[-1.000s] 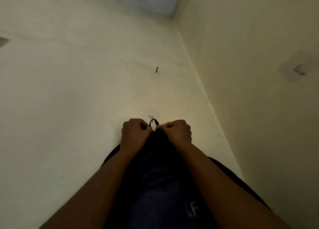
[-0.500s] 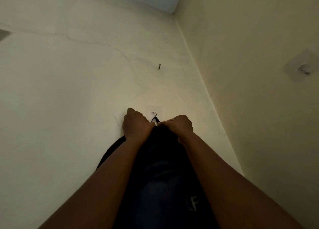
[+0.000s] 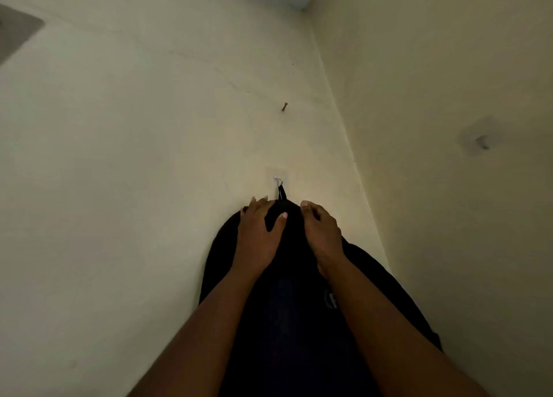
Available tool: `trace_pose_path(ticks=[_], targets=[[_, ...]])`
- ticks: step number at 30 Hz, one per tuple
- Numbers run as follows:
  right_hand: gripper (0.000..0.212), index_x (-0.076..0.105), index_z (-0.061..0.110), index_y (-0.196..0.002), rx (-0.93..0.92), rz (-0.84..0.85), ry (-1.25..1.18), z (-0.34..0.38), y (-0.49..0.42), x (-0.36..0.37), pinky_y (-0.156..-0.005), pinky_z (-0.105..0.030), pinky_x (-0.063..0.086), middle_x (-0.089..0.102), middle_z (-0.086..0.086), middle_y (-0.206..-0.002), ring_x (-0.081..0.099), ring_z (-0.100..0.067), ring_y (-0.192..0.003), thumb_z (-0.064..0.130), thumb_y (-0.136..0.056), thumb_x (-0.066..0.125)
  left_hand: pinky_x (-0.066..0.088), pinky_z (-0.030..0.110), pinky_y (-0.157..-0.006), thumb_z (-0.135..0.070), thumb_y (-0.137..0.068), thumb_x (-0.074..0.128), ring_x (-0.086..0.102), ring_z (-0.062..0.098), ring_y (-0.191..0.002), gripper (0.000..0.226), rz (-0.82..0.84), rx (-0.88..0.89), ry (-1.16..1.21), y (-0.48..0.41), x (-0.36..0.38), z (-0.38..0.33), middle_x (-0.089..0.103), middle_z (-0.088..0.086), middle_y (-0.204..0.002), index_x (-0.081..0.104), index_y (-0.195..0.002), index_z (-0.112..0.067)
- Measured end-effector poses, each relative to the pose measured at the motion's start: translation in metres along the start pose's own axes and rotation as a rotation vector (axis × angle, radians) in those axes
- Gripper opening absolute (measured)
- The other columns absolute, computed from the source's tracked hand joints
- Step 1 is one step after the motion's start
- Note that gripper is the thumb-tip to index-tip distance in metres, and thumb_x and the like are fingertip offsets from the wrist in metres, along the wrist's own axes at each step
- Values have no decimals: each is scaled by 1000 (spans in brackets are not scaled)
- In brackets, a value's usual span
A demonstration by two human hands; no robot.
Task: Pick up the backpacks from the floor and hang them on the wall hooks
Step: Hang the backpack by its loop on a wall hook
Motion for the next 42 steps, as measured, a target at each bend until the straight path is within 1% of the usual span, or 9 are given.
trace_pose_path(ticks=[3,5,11,15,20,23,27,32,42], targets=[[46,53,20,-130,127,-4,-44,-4,34,-7,-108,-40,40,55,-6,-135,52,-25,-120,45,-96,36,25,23,-110,-29,-94,46,38,16,-134,37,38,-98,216,35,-11,-3,50,3,-140,54,-127,-14],[48,54,21,-130,177,6,-12,-7,59,-15,-106,-42,41,56,-7,-132,54,-25,-117,48,-95,34,30,26,-110,-30,-94,46,45,16,-129,34,39,-165,335,59,-17,-5,55,3,-134,58,-123,-16],[45,60,22,-115,325,-39,87,-14,146,-62,-98,-34,44,61,-5,-115,58,-22,-106,52,-94,34,42,31,-105,-36,-91,50,56,12,-111,31,62,-357,606,135,-28,-23,64,-1,-120,64,-115,-20],[52,54,17,-129,428,-88,107,-10,205,-97,-109,-43,39,56,-8,-133,53,-26,-122,51,-94,37,40,26,-102,-35,-91,51,55,13,-116,33,121,-479,648,193,-30,-36,63,-1,-121,62,-118,-19],[53,50,13,-133,545,-149,138,8,287,-143,-111,-40,36,52,-5,-136,48,-25,-127,48,-95,38,33,28,-109,-33,-93,48,46,16,-128,43,298,-678,798,278,-26,-69,52,2,-137,50,-131,-14],[51,45,10,-136,610,-172,162,30,354,-172,-110,-39,33,51,-6,-134,44,-25,-130,41,-98,37,31,22,-100,-33,-94,46,44,13,-126,44,343,-862,889,346,-40,-102,48,3,-140,47,-134,-14],[55,37,13,-142,741,-167,144,47,464,-207,-116,-42,25,37,-7,-150,34,-25,-139,44,-97,37,27,26,-100,-40,-95,40,37,16,-135,48,451,-1002,887,439,-71,-151,40,0,-148,41,-138,-20],[56,40,14,-140,925,-279,163,85,596,-247,-109,-36,31,41,-6,-148,37,-22,-137,47,-95,38,25,38,-109,-44,-94,37,34,17,-138,49,581,-1123,870,542,-120,-207,38,-1,-149,41,-139,-22],[55,46,11,-136,1164,-567,349,191,843,-335,-113,-41,28,45,-12,-145,40,-26,-135,47,-95,38,31,25,-98,-38,-94,42,43,19,-131,47,936,-1252,881,737,-199,-317,48,4,-142,46,-134,-14]])
Point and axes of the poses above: each hand's wrist, its own y-axis away from the middle knuckle, its own x-axis out of the palm, z = x × y, the point moved 7 cm from there along -y, towards the middle knuckle
